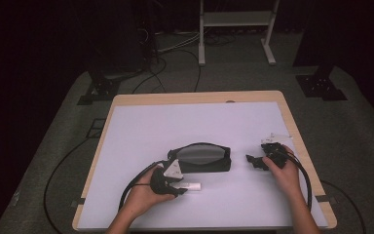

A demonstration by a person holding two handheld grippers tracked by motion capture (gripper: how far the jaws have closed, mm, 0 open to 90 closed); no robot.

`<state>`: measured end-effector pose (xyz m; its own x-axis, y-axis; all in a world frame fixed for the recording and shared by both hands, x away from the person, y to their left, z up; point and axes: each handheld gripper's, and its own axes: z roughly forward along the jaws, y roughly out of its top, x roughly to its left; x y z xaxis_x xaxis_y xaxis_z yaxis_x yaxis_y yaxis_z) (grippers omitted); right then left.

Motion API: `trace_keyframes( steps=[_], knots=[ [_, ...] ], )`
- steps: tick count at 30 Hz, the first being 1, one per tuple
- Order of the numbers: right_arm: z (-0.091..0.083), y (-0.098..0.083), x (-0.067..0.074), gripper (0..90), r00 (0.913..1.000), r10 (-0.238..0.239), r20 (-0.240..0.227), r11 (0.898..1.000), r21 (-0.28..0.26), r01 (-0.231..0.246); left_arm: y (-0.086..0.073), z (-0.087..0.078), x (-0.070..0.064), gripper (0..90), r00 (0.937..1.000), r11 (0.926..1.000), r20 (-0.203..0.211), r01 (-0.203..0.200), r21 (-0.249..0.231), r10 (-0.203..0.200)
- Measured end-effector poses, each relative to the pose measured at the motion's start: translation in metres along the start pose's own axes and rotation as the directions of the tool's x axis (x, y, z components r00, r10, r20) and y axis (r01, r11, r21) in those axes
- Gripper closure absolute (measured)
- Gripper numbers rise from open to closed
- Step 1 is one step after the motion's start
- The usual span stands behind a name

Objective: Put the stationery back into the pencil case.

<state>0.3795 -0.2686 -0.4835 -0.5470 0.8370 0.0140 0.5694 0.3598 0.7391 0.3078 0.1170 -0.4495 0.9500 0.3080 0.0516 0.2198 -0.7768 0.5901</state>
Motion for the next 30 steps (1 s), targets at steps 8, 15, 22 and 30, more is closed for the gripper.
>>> trace_keyframes(
  steps=[8,15,22,30],
  knots=[
    [0.0000,0.0000,-0.0001,17.4,1.0000,-0.001,0.001,1.000,0.000,0.001,0.0054,0.0011,0.0019,62.7,0.9996,0.9989,0.004,-0.029,0.037,0.029],
    [0.0001,0.0001,-0.0002,17.3,1.0000,0.001,0.000,1.000,0.001,-0.001,0.0071,0.0057,0.0018,67.7,0.9981,0.9942,0.008,-0.062,0.088,0.062],
    [0.0001,0.0001,-0.0001,17.3,1.0000,0.003,-0.001,1.000,0.001,-0.003,0.0073,0.0057,0.0018,71.0,0.9981,0.9939,0.017,-0.061,0.092,0.059],
    [0.0001,0.0001,-0.0002,17.3,1.0000,0.003,-0.001,1.000,0.001,-0.003,0.0062,0.0051,0.0032,71.2,0.9986,0.9954,0.037,-0.041,0.086,0.038]
  ],
)
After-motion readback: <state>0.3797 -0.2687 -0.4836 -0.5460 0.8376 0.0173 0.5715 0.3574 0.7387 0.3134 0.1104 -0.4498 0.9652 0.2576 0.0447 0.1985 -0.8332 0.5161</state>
